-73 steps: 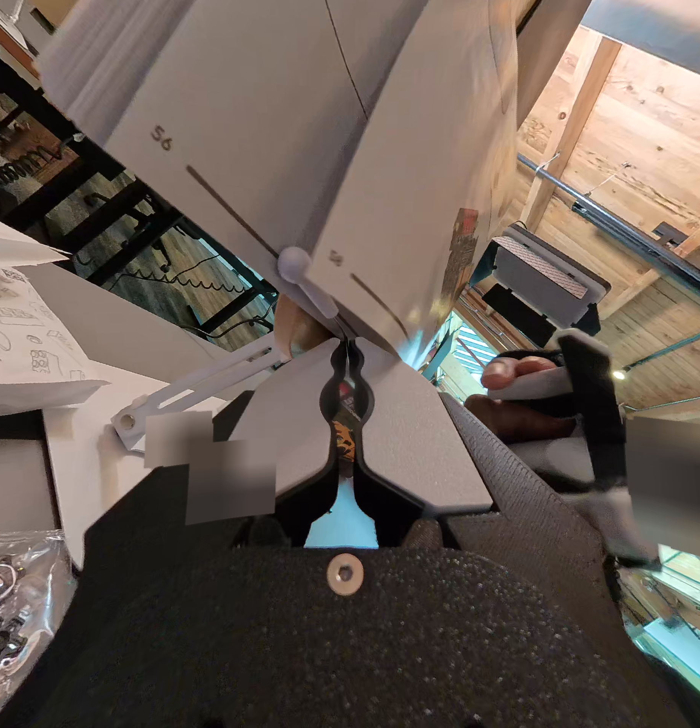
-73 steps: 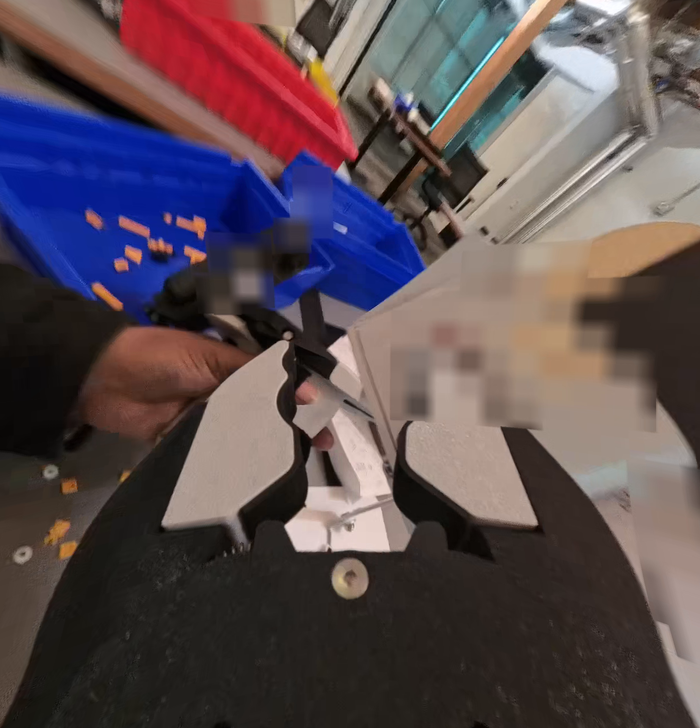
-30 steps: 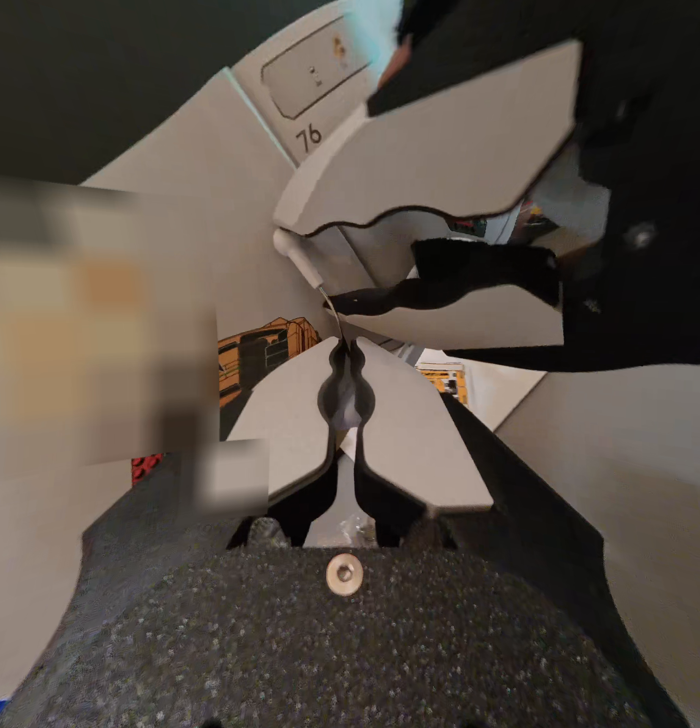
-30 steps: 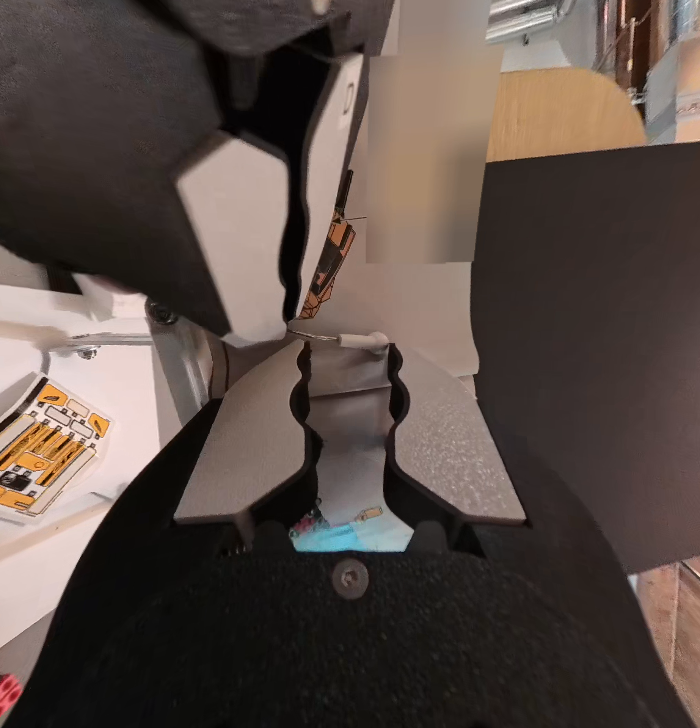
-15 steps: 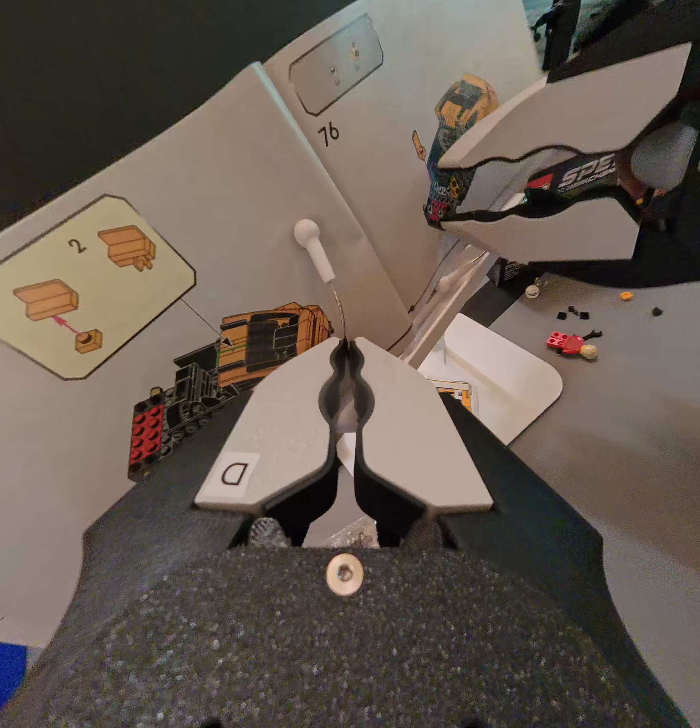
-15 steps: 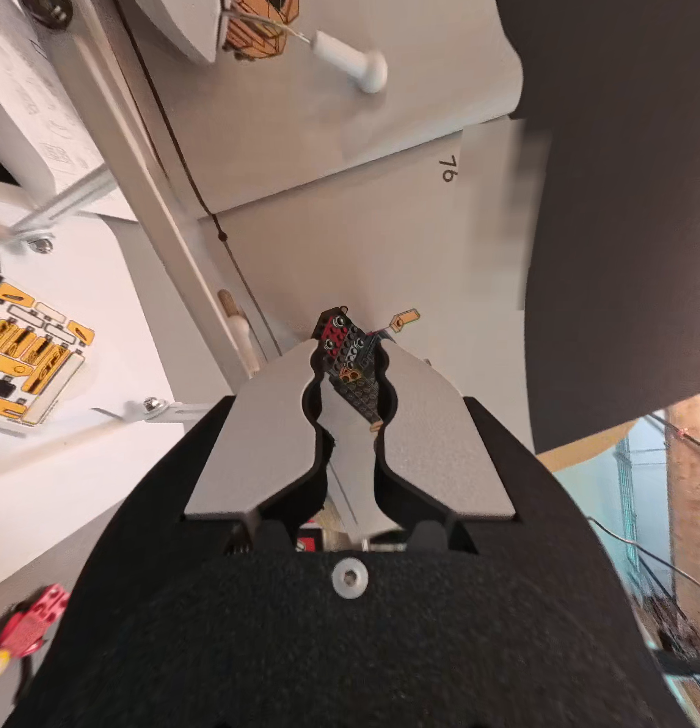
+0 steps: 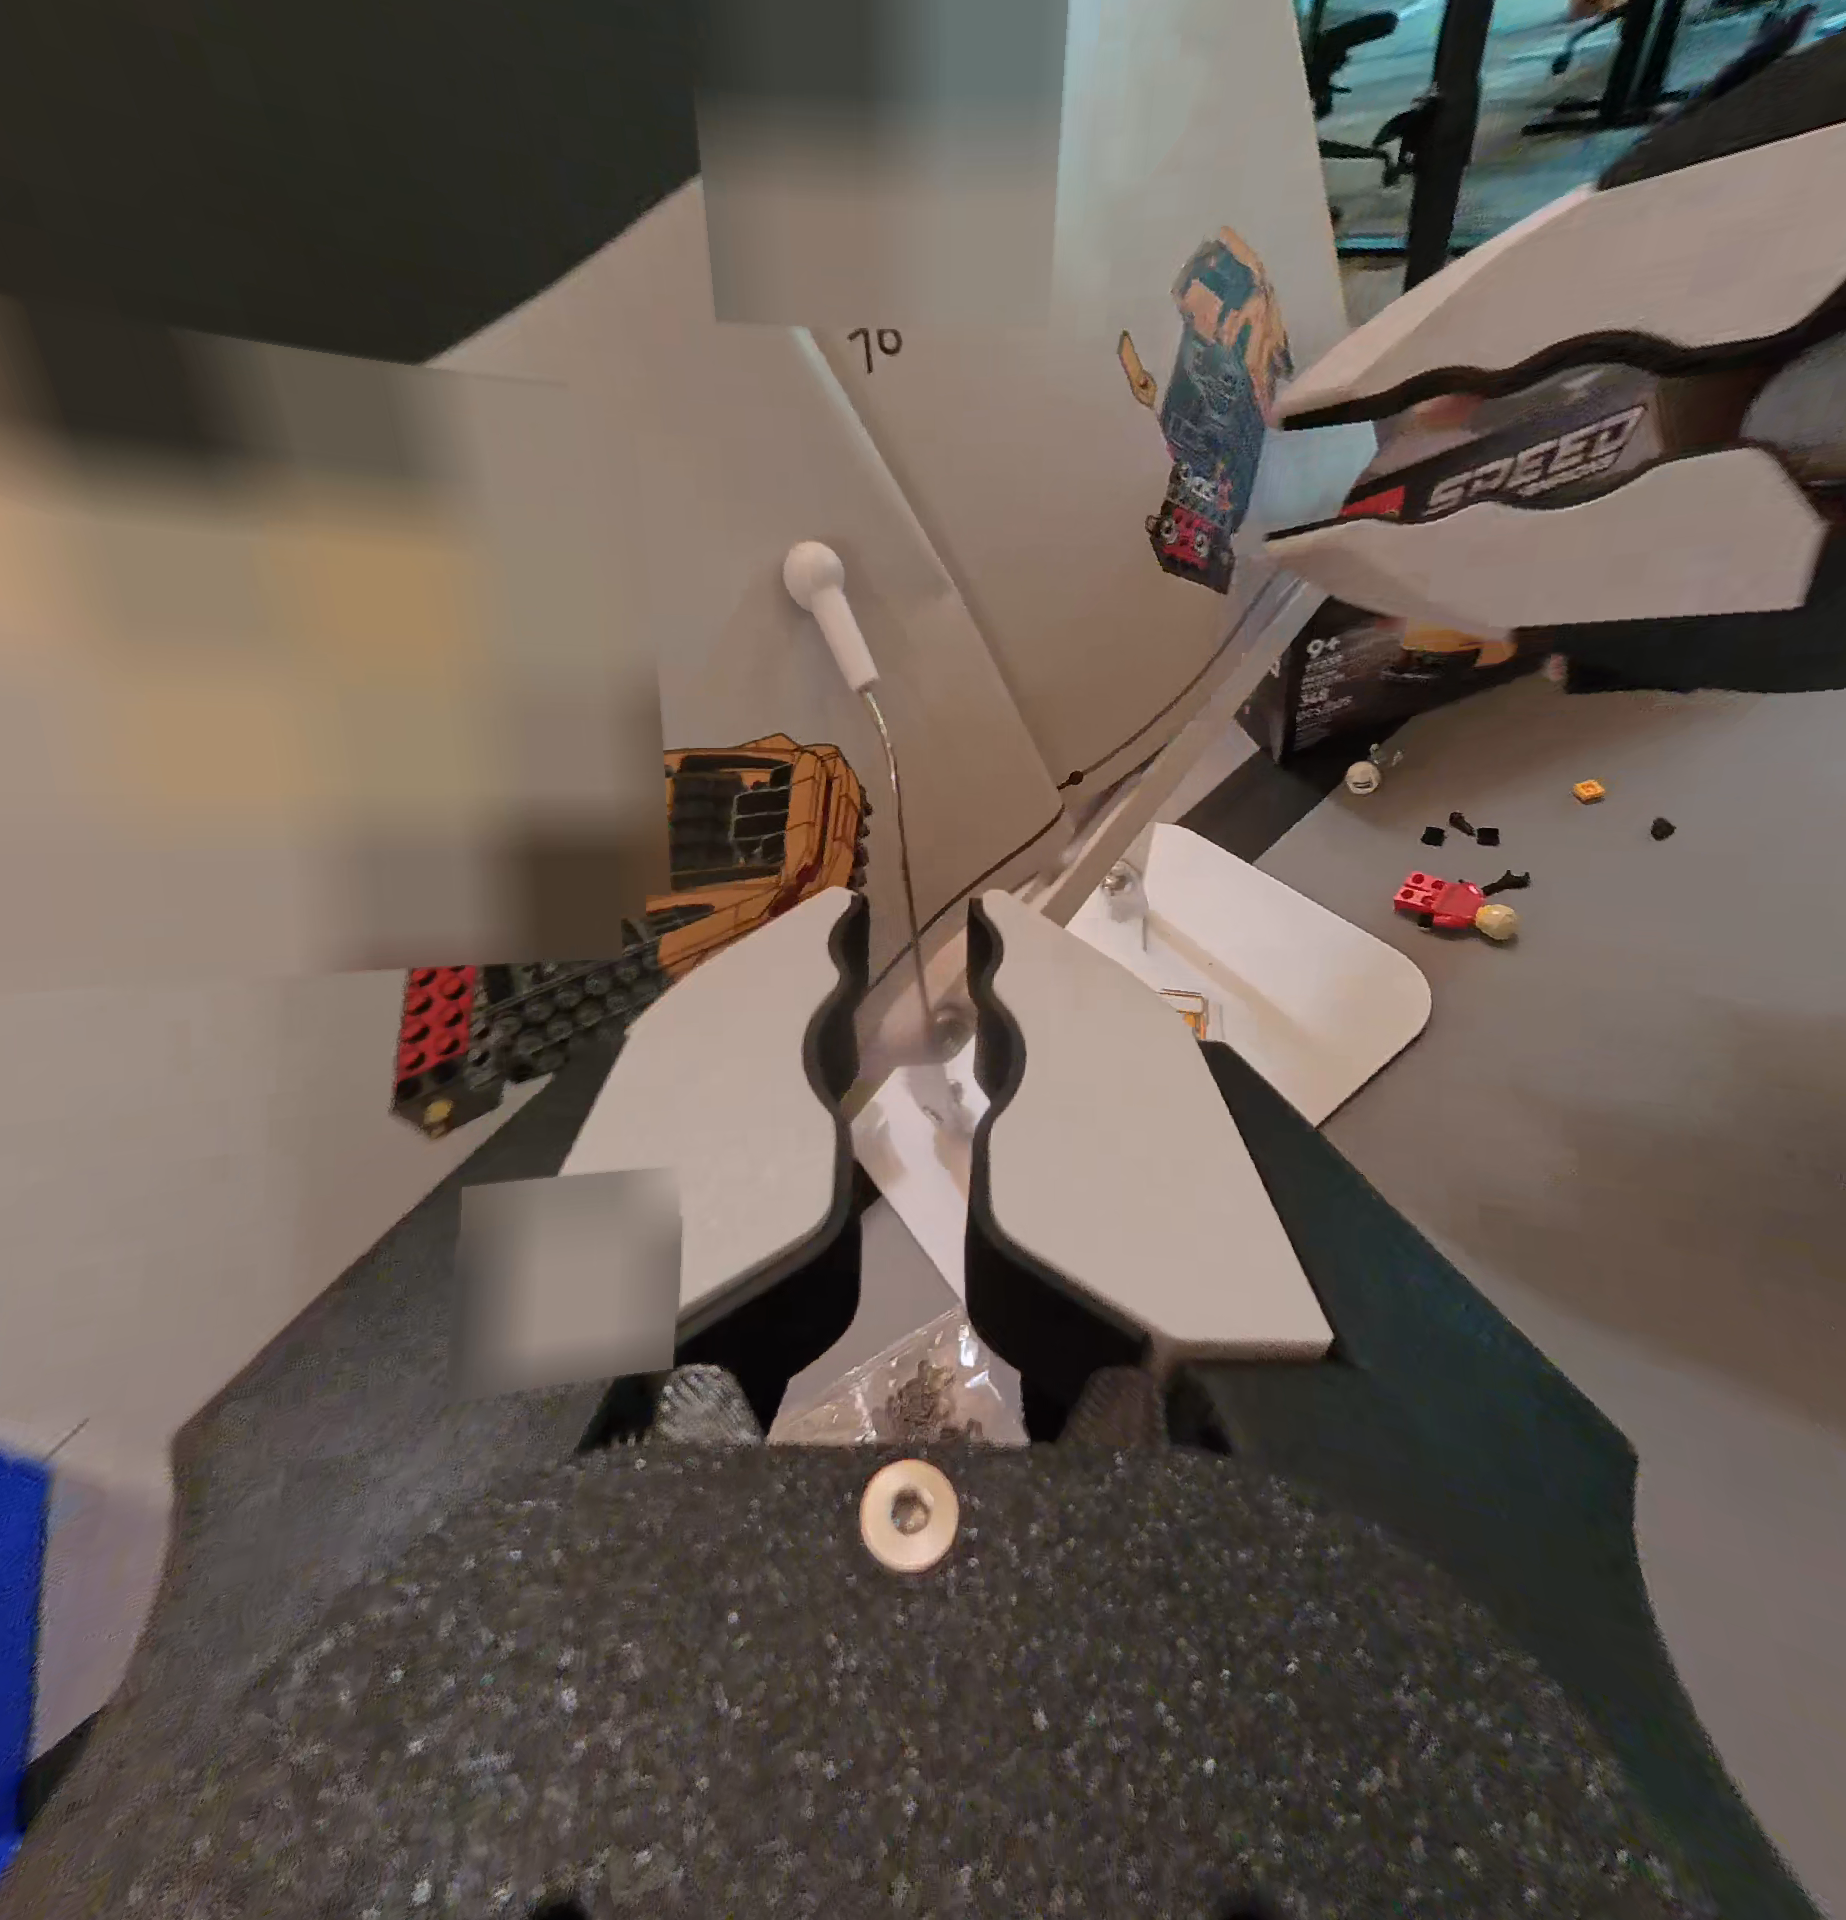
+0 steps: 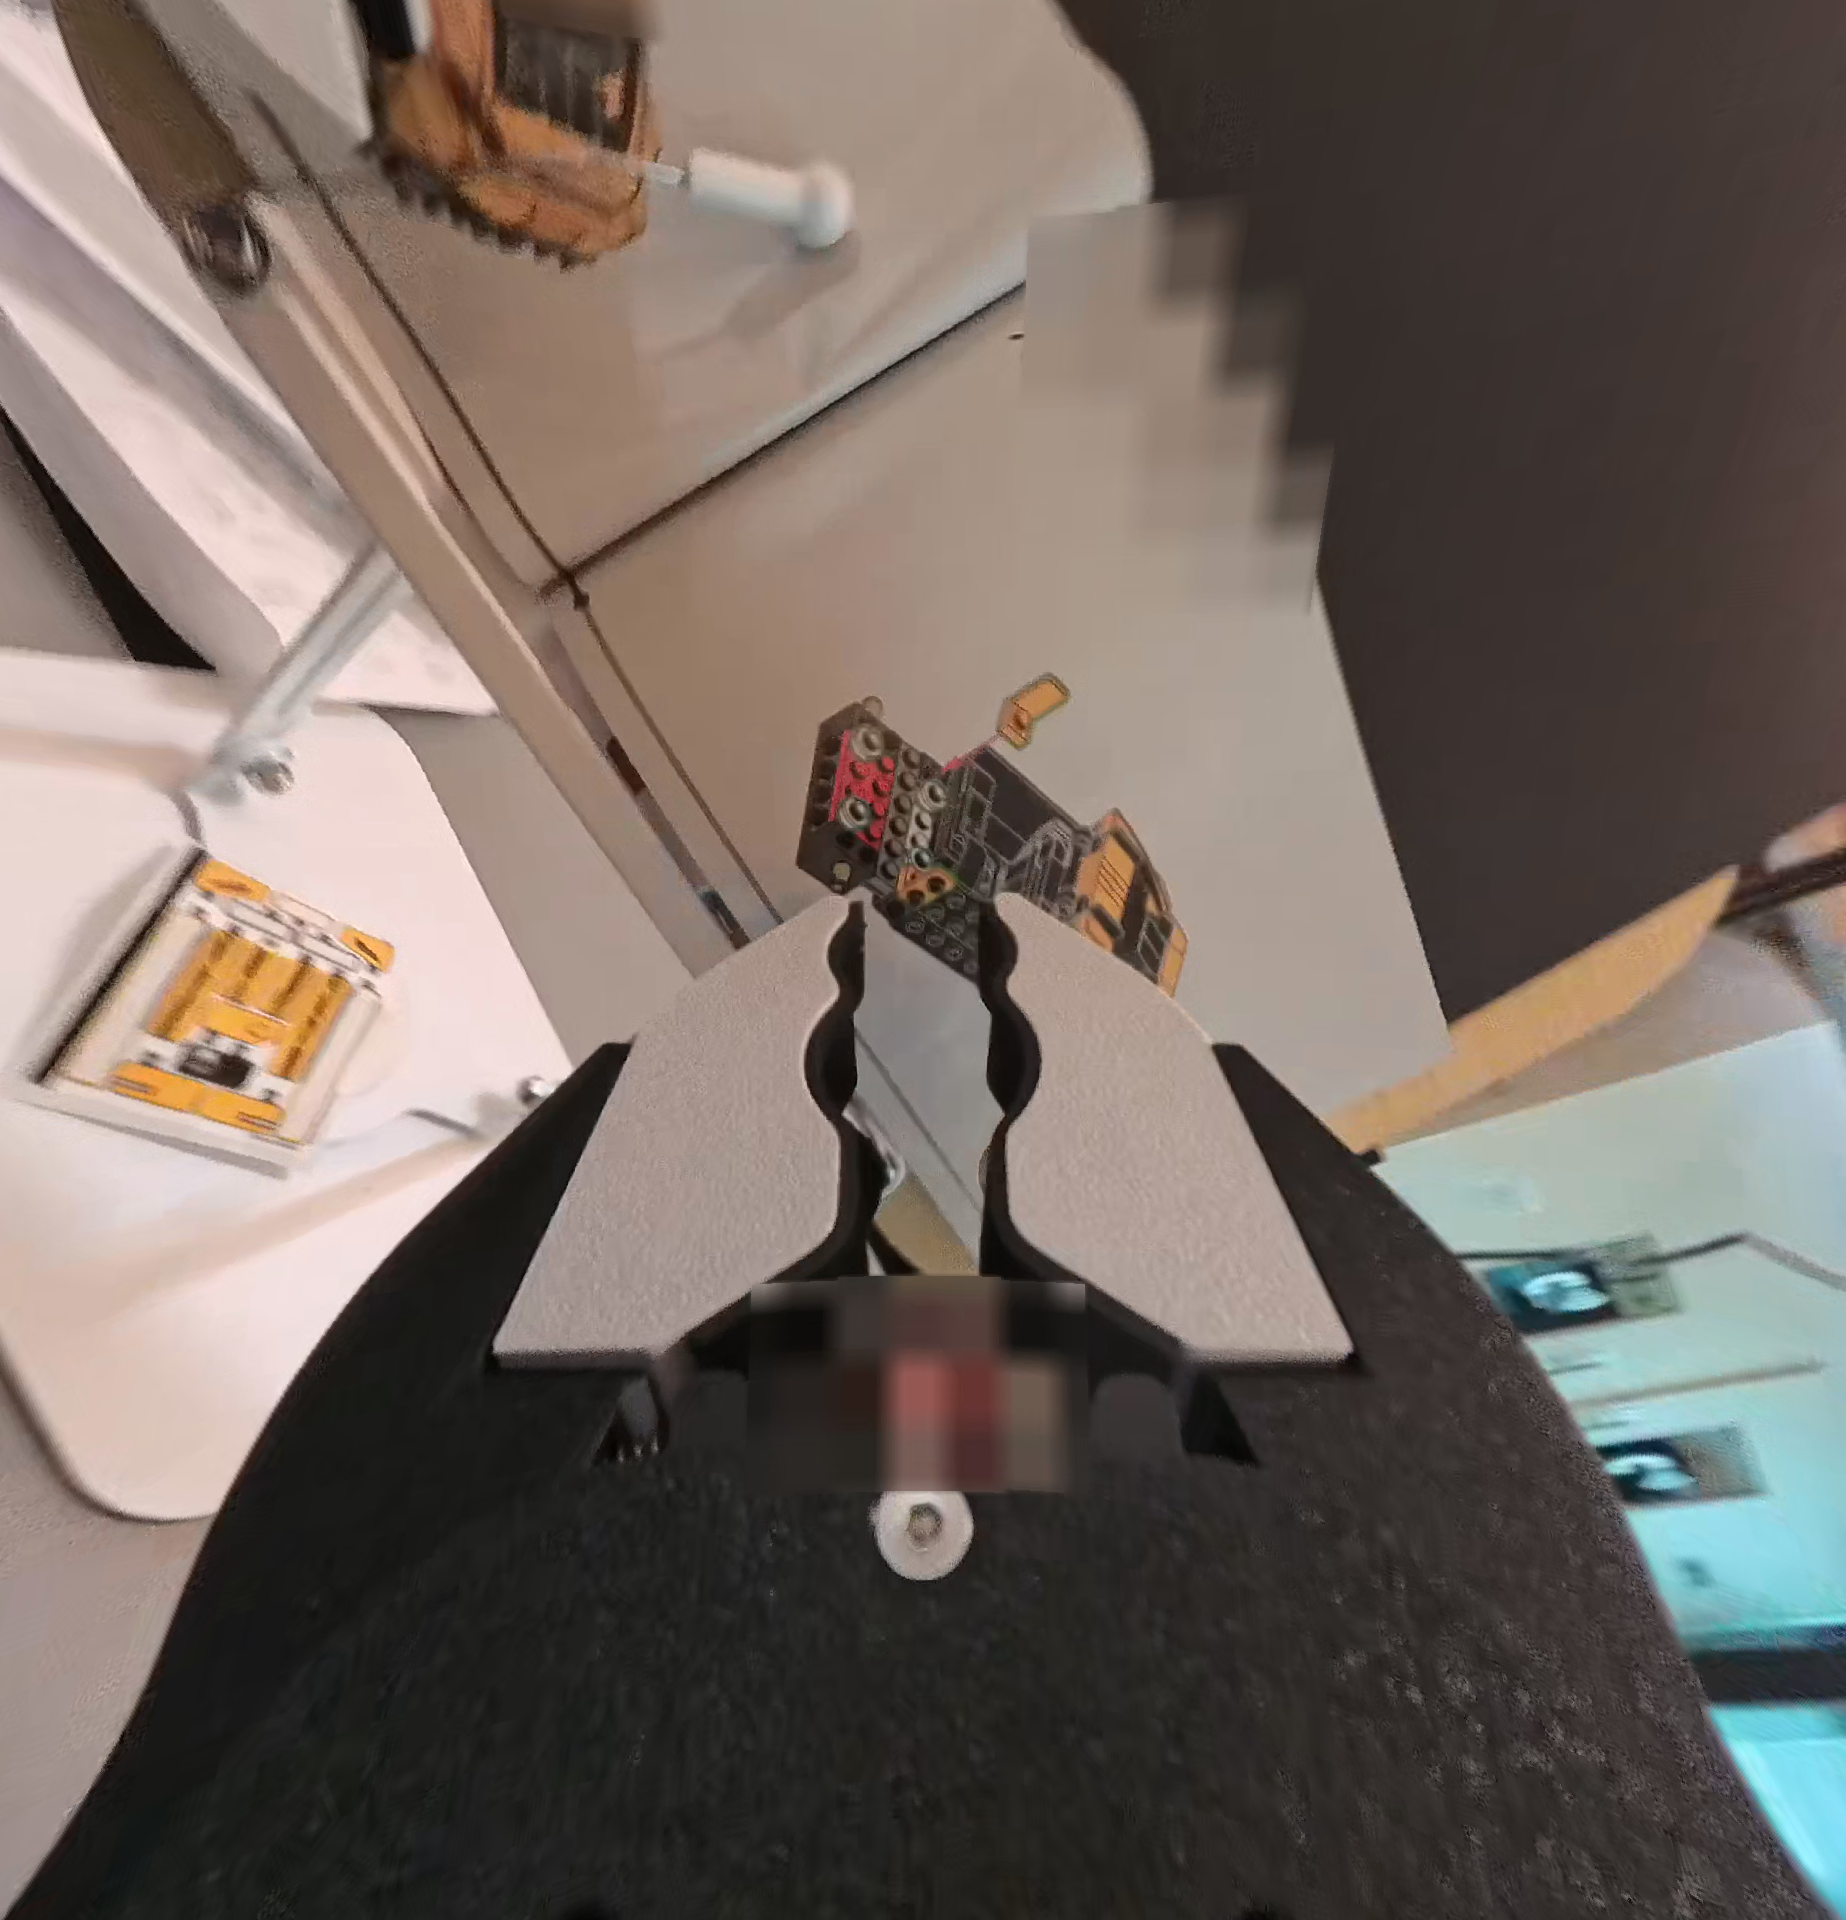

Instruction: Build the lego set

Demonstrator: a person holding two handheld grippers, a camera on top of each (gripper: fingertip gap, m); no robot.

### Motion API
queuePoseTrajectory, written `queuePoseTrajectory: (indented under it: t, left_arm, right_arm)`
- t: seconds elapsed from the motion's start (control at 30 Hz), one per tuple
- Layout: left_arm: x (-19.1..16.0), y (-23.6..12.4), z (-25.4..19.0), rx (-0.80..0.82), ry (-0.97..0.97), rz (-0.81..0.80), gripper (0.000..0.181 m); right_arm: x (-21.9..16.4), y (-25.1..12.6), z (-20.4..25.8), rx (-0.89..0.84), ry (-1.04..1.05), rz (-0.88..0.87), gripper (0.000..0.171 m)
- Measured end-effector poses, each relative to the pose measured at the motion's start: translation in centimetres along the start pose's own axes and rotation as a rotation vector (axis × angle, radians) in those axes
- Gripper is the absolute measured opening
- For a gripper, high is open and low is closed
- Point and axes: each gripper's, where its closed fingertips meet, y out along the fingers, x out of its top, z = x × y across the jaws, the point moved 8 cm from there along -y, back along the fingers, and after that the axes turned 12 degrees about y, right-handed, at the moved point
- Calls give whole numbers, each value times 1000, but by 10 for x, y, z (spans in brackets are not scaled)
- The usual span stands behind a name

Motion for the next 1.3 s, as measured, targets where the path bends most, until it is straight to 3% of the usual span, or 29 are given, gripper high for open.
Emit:
queuePoseTrajectory:
  t: [0.17,0.3,0.47,0.6,1.0,1.3]
  left_arm:
    - [-6,-41,-3,141,-41,-115,2]
    - [-12,-71,-8,238,-147,-222,0]
    - [-2,-88,-14,357,-198,-307,0]
    - [2,-92,-23,442,-215,-324,0]
    - [-22,-71,-27,472,-189,-252,0]
    - [-1,-47,10,524,-144,-281,0]
  right_arm:
    - [1,-51,-1,-29,338,-122,22]
    - [4,-94,3,-57,568,-178,22]
    - [21,-135,1,-160,743,-278,0]
    - [28,-147,10,-161,901,-304,0]
    - [20,-139,39,-43,868,-323,0]
    - [20,-131,54,4,821,-336,0]
